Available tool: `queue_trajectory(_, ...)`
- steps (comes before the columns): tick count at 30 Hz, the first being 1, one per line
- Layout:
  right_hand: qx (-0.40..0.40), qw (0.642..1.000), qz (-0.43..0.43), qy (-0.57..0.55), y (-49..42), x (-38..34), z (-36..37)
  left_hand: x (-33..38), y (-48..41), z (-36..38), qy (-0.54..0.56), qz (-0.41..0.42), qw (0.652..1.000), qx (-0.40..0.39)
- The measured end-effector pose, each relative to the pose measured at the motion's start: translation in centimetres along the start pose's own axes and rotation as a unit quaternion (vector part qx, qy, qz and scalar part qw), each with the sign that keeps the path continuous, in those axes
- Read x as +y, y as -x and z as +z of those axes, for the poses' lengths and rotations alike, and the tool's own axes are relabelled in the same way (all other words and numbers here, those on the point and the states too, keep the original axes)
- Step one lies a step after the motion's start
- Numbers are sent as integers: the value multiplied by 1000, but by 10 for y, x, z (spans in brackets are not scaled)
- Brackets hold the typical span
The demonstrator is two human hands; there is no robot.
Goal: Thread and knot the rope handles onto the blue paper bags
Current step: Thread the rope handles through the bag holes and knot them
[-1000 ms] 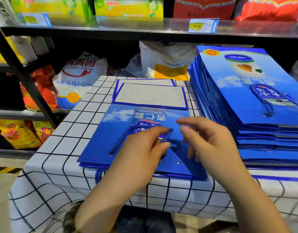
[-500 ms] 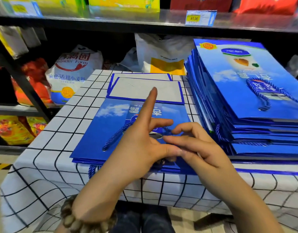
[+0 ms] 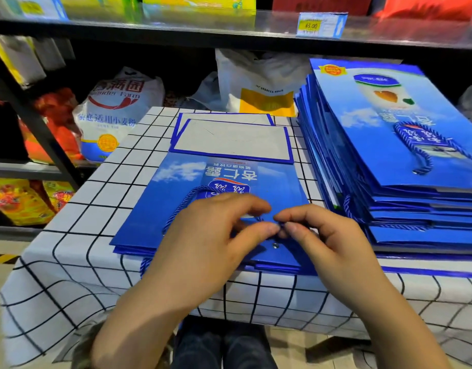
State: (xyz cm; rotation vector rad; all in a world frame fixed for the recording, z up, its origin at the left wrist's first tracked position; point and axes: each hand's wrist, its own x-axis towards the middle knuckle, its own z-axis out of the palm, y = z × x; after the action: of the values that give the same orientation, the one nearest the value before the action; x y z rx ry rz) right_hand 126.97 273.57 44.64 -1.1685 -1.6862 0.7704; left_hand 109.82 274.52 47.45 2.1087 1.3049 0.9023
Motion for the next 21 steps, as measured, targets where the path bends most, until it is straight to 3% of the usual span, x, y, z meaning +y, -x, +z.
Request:
queue_trajectory(2,-7,998,-16,65,0,1,-4,-11,7,-6,-157,56,986,-30)
queue_trajectory(4,-9,995,-7,100,1,1,-6,-20,14,-9,-217,85,971,-53)
queue_trajectory(7,-20,992,4,123,1,-1,-5,-28,17,-10,-170,56,982,-57)
queue_trajectory(16,-93,971,-28,218,-10,-4,-11,-29,16,-10,-151,90,984,0)
queue_trajectory(21,-162,961,-13,225,-17,-6,-5,-24,14,-11,-213,89,972,39)
